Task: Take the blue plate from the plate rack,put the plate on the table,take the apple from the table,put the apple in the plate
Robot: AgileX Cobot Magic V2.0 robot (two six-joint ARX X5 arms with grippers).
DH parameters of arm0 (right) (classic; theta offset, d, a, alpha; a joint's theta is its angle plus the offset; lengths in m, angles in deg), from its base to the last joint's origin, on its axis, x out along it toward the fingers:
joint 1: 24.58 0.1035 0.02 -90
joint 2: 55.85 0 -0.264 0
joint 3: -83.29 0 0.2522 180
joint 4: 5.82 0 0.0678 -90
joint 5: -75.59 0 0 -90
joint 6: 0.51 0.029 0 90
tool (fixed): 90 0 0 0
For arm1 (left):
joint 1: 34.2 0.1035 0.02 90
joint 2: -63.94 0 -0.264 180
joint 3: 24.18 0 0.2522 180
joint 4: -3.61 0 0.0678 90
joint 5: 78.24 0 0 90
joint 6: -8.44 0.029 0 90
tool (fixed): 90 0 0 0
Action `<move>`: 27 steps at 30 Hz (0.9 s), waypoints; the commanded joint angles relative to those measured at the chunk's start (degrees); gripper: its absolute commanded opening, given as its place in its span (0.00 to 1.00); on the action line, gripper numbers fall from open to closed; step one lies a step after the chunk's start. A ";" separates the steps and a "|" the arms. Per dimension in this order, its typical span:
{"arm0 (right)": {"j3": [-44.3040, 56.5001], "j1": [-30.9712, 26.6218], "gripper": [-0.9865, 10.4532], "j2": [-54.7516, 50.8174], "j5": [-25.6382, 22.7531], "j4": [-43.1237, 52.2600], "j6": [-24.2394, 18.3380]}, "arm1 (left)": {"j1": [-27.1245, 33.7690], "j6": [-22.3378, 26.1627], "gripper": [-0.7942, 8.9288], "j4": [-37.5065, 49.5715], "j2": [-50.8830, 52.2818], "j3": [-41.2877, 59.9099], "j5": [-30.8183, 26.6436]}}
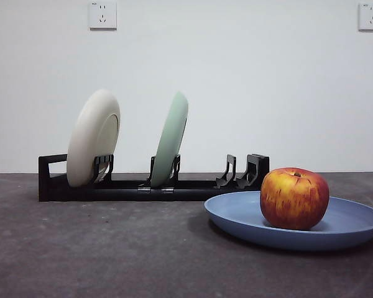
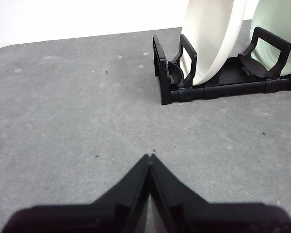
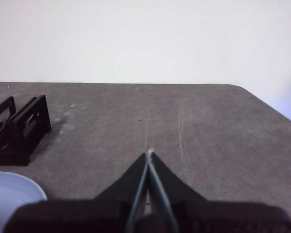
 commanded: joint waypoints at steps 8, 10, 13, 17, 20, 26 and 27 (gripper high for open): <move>0.46 -0.04 0.09 -4.85 -0.22 -4.31 1.73 | 0.11 -0.44 0.08 0.48 -0.02 0.50 -0.02; 0.46 -0.07 0.09 -4.85 -0.48 -5.29 1.73 | 0.09 -0.44 0.08 0.48 -0.02 0.50 -0.02; 0.46 -0.07 0.09 -4.85 -0.39 -7.87 1.73 | 0.11 -0.44 0.08 0.46 -0.13 0.50 0.00; 0.35 -0.07 0.09 -4.72 -0.26 -13.31 1.70 | 0.11 -0.44 0.08 0.48 -0.13 0.50 -0.02; 0.26 -0.07 0.09 -4.74 -0.22 -13.25 1.70 | 0.11 -0.44 0.08 0.44 -0.17 0.50 0.00; 0.26 -0.07 0.09 -4.72 -0.22 -13.22 1.70 | 0.11 -0.44 0.08 0.46 -0.48 0.50 0.00; 0.26 -0.07 0.09 -4.72 -0.20 -13.25 1.70 | 0.11 -0.44 0.08 0.44 -0.50 0.50 -0.02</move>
